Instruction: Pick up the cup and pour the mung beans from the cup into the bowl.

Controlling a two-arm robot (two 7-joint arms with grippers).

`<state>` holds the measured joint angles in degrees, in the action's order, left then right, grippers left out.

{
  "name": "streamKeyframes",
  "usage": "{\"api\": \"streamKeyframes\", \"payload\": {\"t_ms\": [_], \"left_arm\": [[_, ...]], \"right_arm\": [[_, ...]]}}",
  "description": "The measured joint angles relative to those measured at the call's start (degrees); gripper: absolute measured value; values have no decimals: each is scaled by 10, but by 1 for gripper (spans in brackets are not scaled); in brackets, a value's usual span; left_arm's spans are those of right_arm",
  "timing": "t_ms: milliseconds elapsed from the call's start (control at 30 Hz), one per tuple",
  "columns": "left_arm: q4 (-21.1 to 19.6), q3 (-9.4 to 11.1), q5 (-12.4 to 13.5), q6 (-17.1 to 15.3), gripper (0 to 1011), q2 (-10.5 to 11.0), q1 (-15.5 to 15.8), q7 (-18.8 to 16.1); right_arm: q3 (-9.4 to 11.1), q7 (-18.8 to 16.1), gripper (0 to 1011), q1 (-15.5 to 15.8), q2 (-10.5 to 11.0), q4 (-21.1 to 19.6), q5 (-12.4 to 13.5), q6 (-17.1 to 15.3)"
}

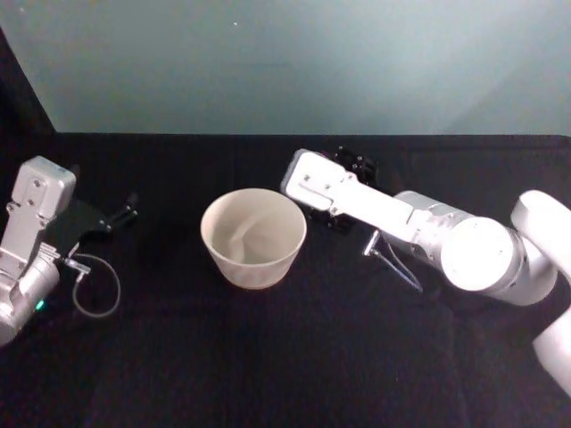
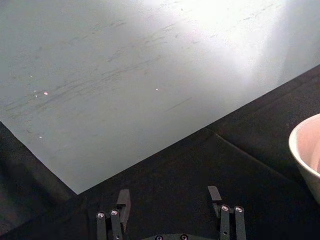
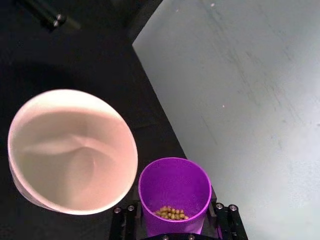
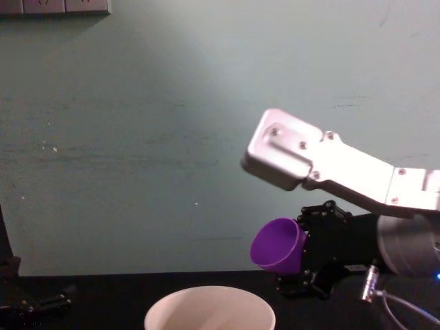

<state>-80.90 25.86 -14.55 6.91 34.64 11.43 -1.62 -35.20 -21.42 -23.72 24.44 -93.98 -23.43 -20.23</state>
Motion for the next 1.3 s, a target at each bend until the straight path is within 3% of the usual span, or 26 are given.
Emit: {"api": "streamKeyframes", "payload": {"t_ms": [467,1300], "left_arm": [[0,0,0,0,1000,0,0,0],[0,0,0,0,1000,0,0,0]], "right_arm": [[-67,-50,723,-68,-12,7,-114,-36],[-165,-120,723,-120,-32,28,-276,-52]]}}
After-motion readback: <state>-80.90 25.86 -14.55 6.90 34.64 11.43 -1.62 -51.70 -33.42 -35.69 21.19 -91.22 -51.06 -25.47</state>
